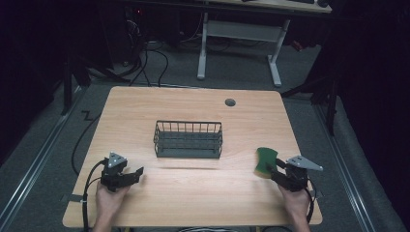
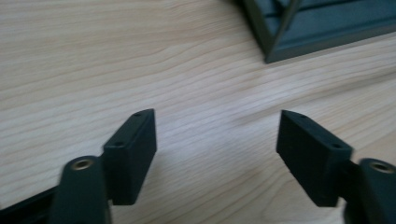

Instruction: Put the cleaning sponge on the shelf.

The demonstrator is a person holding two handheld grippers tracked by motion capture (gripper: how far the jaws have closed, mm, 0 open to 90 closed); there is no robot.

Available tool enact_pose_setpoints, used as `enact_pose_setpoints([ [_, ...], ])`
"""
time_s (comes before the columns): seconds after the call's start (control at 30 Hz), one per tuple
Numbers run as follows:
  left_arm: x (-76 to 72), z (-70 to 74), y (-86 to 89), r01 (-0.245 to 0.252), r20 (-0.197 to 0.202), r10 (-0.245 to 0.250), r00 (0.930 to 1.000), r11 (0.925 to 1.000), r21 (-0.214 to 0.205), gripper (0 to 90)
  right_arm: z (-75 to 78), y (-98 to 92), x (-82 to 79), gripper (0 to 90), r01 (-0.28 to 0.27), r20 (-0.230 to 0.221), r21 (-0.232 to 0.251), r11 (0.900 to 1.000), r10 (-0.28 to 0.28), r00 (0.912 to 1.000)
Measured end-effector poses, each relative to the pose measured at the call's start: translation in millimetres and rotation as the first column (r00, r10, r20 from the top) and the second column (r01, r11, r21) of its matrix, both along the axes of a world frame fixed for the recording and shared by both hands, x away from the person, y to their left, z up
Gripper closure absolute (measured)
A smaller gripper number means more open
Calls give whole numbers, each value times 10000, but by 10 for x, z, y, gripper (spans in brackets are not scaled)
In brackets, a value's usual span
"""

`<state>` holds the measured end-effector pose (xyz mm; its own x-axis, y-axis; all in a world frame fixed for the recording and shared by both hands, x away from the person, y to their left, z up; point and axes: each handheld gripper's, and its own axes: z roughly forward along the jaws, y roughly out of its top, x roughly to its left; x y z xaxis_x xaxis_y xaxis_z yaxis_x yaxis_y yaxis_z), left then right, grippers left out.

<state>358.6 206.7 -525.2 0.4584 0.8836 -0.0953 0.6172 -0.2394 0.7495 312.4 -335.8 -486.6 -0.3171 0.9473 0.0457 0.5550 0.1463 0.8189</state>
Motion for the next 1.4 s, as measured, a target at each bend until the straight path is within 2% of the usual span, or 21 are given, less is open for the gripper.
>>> enact_pose_setpoints([
  [0.07,16,19,-50,125,-1,-125,9999,9999,111,320,1,107,45,522,-325,-34,72,9994,326,9995],
  [0.1,30,31,-84,199,-18,-199,9998,9997,156,327,-8,223,92,525,-655,-93,119,9978,656,9978],
  [0.13,41,40,-104,254,-64,-253,9997,9995,166,327,-8,223,92,525,-655,-93,119,9978,656,9978],
  [0.17,72,64,-152,364,-117,-362,9993,9992,156,339,-20,328,136,541,-993,-170,40,9951,993,9949],
  [0.2,72,64,-152,364,-117,-362,9993,9992,156,346,-20,328,136,541,-993,-170,40,9951,993,9949],
  [0.3,131,110,-240,499,-211,-498,9985,9988,15,370,-59,554,250,586,-1685,-444,78,9857,1687,9847],
  [0.4,158,127,-277,543,-242,-543,9982,9985,-2,381,-82,650,302,603,-1887,-624,212,9818,1897,9799],
  [0.43,182,144,-311,597,-310,-599,9977,9982,-48,410,-108,729,349,634,-2084,-738,263,9777,2098,9750],
  [0.5,192,154,-327,668,-357,-670,9971,9977,-77,441,-121,765,373,651,-2146,-773,290,9763,2162,9733],
  [0.6,219,175,-374,757,-385,-767,9963,9968,-259,550,-138,872,442,726,-2357,-854,394,9710,2383,9674],
  [0.63,232,179,-385,743,-454,-752,9961,9970,-223,561,-130,934,476,753,-2469,-912,388,9683,2495,9641],
  [0.8,282,204,-465,692,-426,-699,9966,9974,-181,597,-126,1086,571,760,-2612,-962,367,9646,2636,9598],
  [0.9,315,221,-487,554,-414,-560,9976,9983,-158,622,-123,1161,619,759,-2565,-988,399,9657,2593,9607],
  [1.07,357,209,-480,339,-503,-359,9981,9987,-383,645,-147,1225,666,752,-2483,-1106,422,9678,2515,9615],
  [1.4,457,202,-594,302,-428,-310,9986,9994,-185,718,-167,1327,732,760,-2256,-1215,245,9739,2269,9663],
])
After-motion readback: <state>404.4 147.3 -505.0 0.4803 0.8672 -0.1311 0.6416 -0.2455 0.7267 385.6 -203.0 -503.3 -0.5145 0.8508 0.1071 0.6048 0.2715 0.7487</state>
